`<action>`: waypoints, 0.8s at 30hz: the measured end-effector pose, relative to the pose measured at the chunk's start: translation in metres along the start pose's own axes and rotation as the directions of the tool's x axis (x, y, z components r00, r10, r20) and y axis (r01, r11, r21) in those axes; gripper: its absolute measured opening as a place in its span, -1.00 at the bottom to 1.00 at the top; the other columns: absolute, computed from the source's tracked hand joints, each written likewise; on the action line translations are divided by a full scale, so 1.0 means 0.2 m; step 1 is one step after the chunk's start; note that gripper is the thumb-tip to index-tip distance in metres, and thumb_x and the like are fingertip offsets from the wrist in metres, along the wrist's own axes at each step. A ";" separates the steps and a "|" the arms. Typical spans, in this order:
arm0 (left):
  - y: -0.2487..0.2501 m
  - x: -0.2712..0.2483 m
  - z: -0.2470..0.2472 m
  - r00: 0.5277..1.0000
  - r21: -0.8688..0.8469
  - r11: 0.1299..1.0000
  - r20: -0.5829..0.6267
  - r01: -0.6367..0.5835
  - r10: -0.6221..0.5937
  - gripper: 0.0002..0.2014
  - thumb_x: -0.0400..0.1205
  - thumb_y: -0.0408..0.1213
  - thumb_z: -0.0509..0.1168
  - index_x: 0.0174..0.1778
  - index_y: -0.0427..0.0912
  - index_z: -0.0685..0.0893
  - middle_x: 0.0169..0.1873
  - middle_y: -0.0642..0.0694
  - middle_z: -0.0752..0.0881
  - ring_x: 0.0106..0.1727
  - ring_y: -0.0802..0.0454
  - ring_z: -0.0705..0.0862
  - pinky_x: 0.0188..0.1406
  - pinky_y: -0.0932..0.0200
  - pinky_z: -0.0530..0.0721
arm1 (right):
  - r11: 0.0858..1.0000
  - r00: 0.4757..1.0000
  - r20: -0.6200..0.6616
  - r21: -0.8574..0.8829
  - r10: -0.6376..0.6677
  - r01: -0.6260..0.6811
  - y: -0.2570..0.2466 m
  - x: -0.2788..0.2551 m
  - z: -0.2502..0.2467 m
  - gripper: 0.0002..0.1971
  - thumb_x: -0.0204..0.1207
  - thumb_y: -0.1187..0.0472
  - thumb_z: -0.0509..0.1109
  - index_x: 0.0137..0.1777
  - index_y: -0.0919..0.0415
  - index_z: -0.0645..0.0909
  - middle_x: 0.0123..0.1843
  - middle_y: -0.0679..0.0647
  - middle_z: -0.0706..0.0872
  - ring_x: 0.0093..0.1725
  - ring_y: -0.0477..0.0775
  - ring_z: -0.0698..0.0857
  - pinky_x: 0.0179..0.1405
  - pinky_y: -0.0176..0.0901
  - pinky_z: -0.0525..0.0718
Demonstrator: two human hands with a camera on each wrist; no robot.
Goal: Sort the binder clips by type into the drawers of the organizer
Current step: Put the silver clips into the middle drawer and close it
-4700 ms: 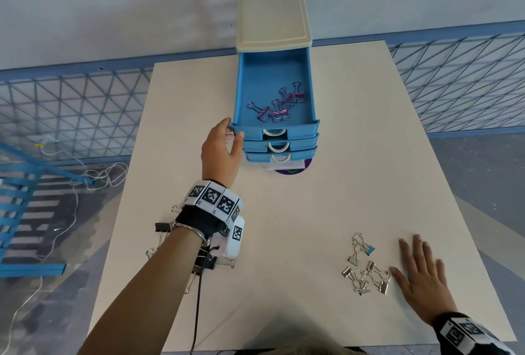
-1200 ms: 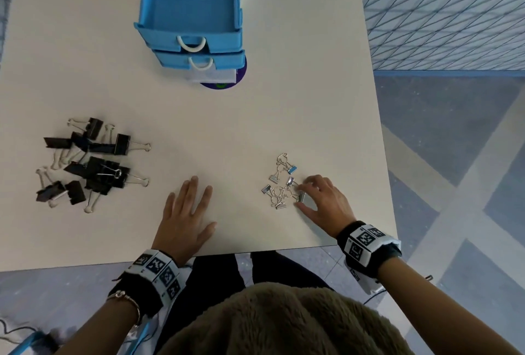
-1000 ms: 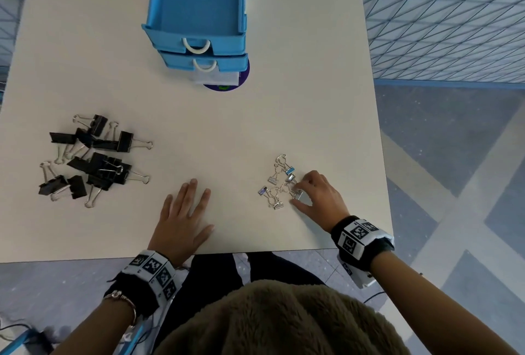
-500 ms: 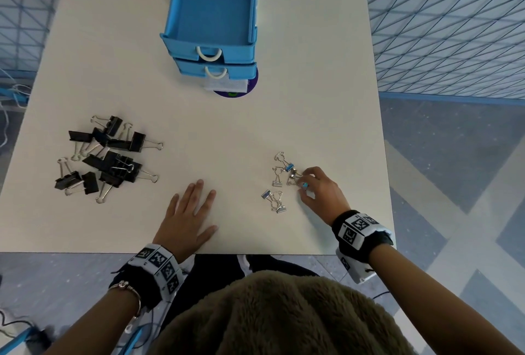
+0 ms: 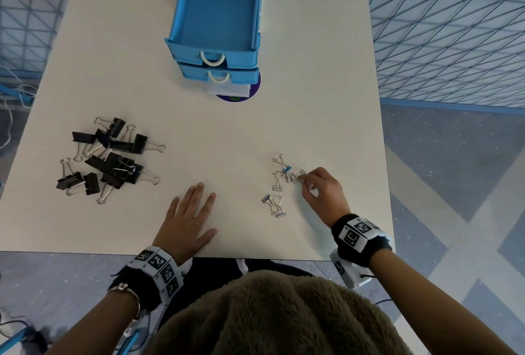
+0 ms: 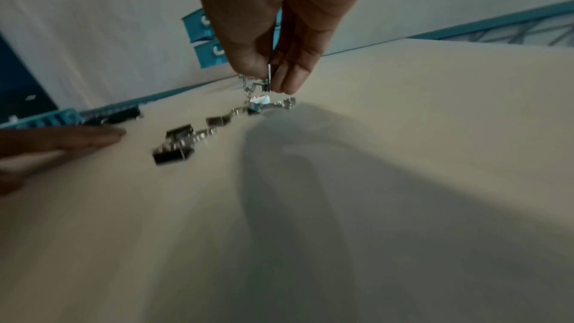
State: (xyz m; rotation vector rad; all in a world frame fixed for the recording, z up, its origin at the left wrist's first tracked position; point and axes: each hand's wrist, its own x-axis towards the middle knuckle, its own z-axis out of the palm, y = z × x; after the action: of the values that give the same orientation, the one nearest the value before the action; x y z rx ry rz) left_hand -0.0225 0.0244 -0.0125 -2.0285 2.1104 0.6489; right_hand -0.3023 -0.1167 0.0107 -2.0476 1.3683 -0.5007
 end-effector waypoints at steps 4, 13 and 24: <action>0.00 0.00 0.01 1.000 -0.008 1.000 -0.026 0.000 0.000 -0.27 0.58 0.28 -0.34 0.54 -0.13 0.15 0.55 -0.32 0.22 0.53 -0.11 0.05 0.35 -0.28 0.33 | 0.998 0.999 0.047 0.056 0.016 -0.018 -0.04 0.08 0.05 -0.81 0.41 0.50 0.37 -0.03 0.32 0.71 -0.17 0.26 0.64 -0.35 0.06 0.58 -0.27 -0.10 0.62; 0.01 0.00 0.01 0.998 0.010 1.000 -0.066 -0.004 0.005 -0.31 0.50 0.16 -0.02 0.51 -0.15 0.21 0.51 -0.34 0.30 0.49 -0.13 0.13 0.24 -0.34 0.46 | 0.993 0.969 0.246 -0.113 0.003 0.026 -0.06 0.13 0.07 -0.77 0.42 0.39 0.43 0.08 0.32 0.64 0.09 0.32 0.58 -0.20 0.27 0.68 -0.22 0.03 0.65; 0.03 0.01 0.02 0.996 0.032 0.999 -0.094 0.015 -0.012 -0.33 0.50 0.13 -0.01 0.49 -0.15 0.24 0.49 -0.33 0.34 0.48 -0.14 0.15 0.21 -0.31 0.50 | 0.980 0.954 0.299 -0.194 0.009 0.052 -0.07 0.19 0.05 -0.80 0.42 0.31 0.40 0.04 0.27 0.66 -0.02 0.23 0.66 -0.11 0.26 0.68 -0.24 -0.11 0.51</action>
State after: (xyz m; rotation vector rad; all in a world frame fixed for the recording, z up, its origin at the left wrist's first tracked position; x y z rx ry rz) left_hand -0.0290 0.0244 -0.0146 -2.0928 2.1410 0.5241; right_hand -0.2717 -0.1447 0.0115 -2.1932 1.2545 -0.0551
